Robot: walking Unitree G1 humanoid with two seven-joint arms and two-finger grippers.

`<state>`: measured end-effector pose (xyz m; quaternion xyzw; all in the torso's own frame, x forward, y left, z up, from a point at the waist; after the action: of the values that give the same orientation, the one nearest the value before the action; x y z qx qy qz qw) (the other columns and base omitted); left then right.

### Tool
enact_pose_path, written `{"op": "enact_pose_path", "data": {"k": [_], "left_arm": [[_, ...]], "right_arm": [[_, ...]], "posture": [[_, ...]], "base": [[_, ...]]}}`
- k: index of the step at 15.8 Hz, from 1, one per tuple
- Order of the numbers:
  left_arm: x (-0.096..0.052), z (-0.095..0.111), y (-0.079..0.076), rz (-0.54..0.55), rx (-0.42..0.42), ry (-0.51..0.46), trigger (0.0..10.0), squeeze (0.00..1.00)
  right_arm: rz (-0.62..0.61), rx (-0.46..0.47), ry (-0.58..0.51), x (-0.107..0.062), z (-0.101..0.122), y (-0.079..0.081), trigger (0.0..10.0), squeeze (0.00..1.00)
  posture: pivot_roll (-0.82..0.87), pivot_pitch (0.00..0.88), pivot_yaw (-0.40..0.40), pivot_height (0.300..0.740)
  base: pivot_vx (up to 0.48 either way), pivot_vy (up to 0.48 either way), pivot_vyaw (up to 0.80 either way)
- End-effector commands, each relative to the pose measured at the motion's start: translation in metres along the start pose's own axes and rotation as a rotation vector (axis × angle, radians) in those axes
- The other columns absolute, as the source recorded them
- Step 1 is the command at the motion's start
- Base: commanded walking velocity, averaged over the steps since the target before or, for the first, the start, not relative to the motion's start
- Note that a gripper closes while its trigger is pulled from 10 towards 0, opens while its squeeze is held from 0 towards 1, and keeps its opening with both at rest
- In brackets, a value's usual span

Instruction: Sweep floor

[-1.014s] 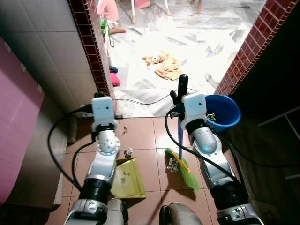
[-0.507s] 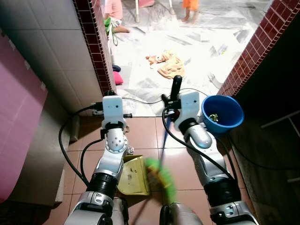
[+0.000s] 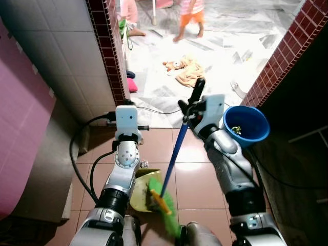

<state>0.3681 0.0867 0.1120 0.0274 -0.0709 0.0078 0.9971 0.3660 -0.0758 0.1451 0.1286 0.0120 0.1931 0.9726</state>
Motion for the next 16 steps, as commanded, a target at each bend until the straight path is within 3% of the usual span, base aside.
{"op": "enact_pose_path", "data": {"k": [1, 4, 5, 6, 9, 11, 16], "left_arm": [[-0.007, -0.015, -0.017, -0.042, -0.097, 0.081, 10.0, 0.00], [-0.008, -0.017, -0.029, -0.117, -0.111, 0.091, 10.0, 0.00], [-0.007, -0.019, -0.033, -0.140, -0.102, 0.106, 10.0, 0.00], [-0.005, -0.019, -0.035, -0.159, -0.115, 0.113, 10.0, 0.00], [0.002, -0.017, -0.030, -0.141, -0.183, 0.130, 10.0, 0.00], [0.009, -0.013, -0.020, -0.118, -0.280, 0.136, 10.0, 0.00], [0.018, -0.010, -0.008, -0.078, -0.370, 0.144, 10.0, 0.00]], "right_arm": [[0.029, 0.106, 0.013, 0.003, -0.005, 0.010, 10.0, 0.00], [0.023, 0.142, 0.000, 0.006, -0.001, 0.010, 10.0, 0.00], [0.016, 0.126, -0.016, 0.007, 0.003, 0.009, 10.0, 0.00], [0.002, 0.043, -0.050, 0.007, 0.009, 0.005, 10.0, 0.00], [-0.011, -0.084, -0.107, 0.006, 0.023, -0.002, 10.0, 0.00], [-0.092, -0.147, -0.242, 0.005, 0.065, -0.031, 10.0, 0.00], [-0.159, -0.228, -0.285, 0.009, 0.086, -0.049, 10.0, 0.00]], "posture": [[-0.06, 0.102, -0.010, 0.731], [-0.06, 0.085, -0.009, 0.731], [-0.06, 0.078, -0.008, 0.731], [-0.06, 0.072, -0.006, 0.731], [-0.07, 0.066, -0.002, 0.731], [-0.08, 0.048, 0.008, 0.731], [-0.09, 0.021, 0.010, 0.731]], "base": [[0.000, 0.000, 0.00], [0.000, 0.000, 0.00], [0.000, 0.000, 0.00], [0.000, 0.000, 0.00], [0.000, 0.000, 0.00], [0.000, 0.000, 0.00], [0.000, 0.000, 0.00]]}}
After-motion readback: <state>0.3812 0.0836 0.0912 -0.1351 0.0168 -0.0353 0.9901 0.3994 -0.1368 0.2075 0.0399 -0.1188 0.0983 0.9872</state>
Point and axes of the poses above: a point about 5 cm out from each wrist's last joint towards the gripper, its own x axis pointing out of the wrist towards the gripper, its own z axis along the axis of the wrist's last joint, y = z × x, the point moved 4 cm from there along x, pointing out of the wrist towards the gripper, and after that the axes turned 2 degrees about x, right-handed, at the moved point
